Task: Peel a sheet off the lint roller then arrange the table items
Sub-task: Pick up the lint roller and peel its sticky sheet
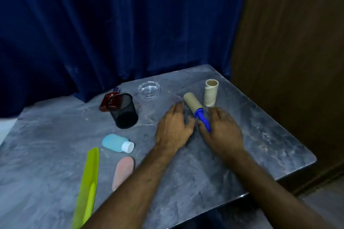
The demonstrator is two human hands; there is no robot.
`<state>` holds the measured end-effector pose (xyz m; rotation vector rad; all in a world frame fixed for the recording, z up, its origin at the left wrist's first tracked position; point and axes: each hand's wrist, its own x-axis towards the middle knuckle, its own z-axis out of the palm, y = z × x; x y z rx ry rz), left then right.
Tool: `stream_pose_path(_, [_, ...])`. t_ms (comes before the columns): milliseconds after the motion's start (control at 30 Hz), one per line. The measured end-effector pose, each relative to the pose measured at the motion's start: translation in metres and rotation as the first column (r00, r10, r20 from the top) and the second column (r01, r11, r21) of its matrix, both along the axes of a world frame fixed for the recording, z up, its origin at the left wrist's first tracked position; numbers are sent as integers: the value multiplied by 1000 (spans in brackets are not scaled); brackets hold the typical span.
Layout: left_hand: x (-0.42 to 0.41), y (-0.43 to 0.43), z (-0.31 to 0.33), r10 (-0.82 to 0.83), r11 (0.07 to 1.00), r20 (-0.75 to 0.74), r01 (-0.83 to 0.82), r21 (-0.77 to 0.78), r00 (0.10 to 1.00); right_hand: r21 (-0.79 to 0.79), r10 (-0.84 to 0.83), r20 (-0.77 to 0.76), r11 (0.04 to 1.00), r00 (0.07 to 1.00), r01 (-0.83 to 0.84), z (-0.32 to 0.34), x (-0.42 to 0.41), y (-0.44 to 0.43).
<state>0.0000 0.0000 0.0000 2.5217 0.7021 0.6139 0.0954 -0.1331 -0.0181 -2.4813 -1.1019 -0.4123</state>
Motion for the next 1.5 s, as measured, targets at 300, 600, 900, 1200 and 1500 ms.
stream_pose_path(300, [3, 6, -11, 54, 957, 55, -36, -287, 997, -170, -81, 29, 982, 996, 84, 1, 21, 4])
stream_pose_path(600, [3, 1, -23, 183, 524, 198, 75, -848, 963, 13, -24, -157, 1000, 987, 26, -5, 24, -12])
stream_pose_path(900, [-48, 2, 10, 295, 287, 377, 295, -911, 878, 427, 341, -348, 887, 873, -176, 27, -7, -39])
stream_pose_path(1200, [-106, -5, 28, 387, 405, 515, 361, -840, 765, 718, 674, -526, 679, 519, -154, 57, -31, -41])
stream_pose_path(1500, [-168, -13, 35, 481, 519, 589, 330, -788, 650, 839, 819, -545, 528, 181, 133, 49, -72, -16])
